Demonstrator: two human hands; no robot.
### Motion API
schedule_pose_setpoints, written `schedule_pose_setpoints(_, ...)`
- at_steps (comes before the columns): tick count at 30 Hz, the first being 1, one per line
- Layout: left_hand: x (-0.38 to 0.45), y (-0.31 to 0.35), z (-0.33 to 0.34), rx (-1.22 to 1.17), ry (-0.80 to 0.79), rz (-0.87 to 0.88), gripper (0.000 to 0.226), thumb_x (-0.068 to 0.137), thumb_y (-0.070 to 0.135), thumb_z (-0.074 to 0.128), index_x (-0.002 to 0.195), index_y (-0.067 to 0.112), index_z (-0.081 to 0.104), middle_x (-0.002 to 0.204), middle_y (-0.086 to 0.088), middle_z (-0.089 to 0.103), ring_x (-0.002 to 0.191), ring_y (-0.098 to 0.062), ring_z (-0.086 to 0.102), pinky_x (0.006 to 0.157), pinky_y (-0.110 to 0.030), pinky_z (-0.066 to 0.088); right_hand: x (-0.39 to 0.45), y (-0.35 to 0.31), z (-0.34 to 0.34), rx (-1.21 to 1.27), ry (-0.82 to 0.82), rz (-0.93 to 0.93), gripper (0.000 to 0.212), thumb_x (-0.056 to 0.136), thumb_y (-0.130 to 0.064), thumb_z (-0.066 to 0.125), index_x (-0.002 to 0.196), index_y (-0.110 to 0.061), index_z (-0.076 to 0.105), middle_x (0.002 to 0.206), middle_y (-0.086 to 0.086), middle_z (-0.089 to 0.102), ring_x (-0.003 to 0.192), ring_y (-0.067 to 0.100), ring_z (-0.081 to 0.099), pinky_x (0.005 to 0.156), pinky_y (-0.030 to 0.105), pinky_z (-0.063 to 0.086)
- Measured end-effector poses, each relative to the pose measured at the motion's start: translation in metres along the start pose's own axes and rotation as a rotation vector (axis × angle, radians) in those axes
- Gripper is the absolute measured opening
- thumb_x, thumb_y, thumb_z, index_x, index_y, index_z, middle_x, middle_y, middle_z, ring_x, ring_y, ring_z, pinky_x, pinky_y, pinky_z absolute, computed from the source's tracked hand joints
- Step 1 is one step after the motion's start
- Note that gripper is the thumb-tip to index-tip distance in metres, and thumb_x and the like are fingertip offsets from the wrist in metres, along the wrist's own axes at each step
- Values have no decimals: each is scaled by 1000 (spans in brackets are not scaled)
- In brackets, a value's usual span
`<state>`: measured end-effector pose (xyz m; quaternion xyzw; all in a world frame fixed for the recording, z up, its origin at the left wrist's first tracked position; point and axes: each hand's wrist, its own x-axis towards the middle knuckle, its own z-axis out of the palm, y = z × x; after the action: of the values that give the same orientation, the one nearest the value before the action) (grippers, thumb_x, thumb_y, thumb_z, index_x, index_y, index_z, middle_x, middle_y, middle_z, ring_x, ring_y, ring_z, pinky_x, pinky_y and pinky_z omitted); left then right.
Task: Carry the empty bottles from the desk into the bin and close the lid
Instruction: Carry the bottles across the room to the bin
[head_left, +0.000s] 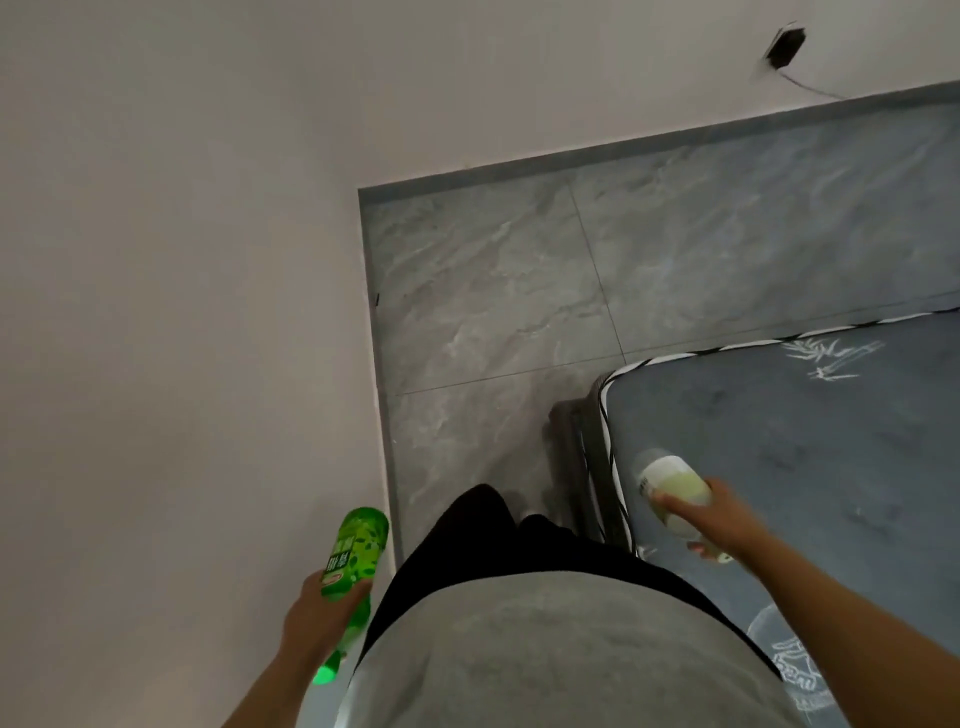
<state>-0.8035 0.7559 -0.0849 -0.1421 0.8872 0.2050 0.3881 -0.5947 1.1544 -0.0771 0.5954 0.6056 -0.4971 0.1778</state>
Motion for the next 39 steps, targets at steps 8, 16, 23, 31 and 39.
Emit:
schedule_pose_setpoints(8, 77, 93, -41, 37, 4, 13, 66, 77, 41, 70, 128, 9, 45, 115, -19, 61, 81, -29, 59, 59, -25, 41, 47, -82, 6, -6, -15, 42, 59, 76, -39, 73, 118, -7, 47, 98, 22, 61, 61, 27, 59, 41, 24, 44)
schedule_pose_setpoints(16, 134, 240, -77, 133, -113, 206, 72, 72, 52, 65, 130, 16, 41, 103, -9, 58, 82, -26, 58, 57, -24, 46, 61, -105, -6, 183, 72, 251, 55, 77, -24, 76, 117, 5, 51, 104, 28, 59, 79, 33, 57, 48, 29, 44)
schedule_pose_setpoints(23, 168, 371, -75, 213, -138, 308, 84, 58, 56, 60, 130, 18, 42, 115, -13, 63, 92, -27, 60, 77, -31, 48, 104, -155, -30, 307, 146, 319, 40, 79, -11, 73, 104, 15, 58, 73, 18, 59, 59, 25, 51, 46, 27, 35)
schedule_pose_setpoints(31, 204, 450, -76, 295, -128, 214, 74, 71, 53, 67, 129, 15, 43, 119, -16, 62, 94, -28, 58, 65, -28, 39, 191, -262, -101, 372, 128, 217, 55, 79, -29, 73, 118, 4, 52, 100, 29, 62, 65, 30, 59, 39, 24, 45)
schedule_pose_setpoints(39, 250, 559, -89, 343, -161, 187, 65, 74, 47, 70, 123, 12, 48, 117, -15, 61, 104, -30, 60, 82, -32, 42, 236, -341, -135, 403, 123, 207, 65, 78, -35, 72, 127, 0, 45, 108, 31, 61, 74, 32, 62, 53, 31, 49)
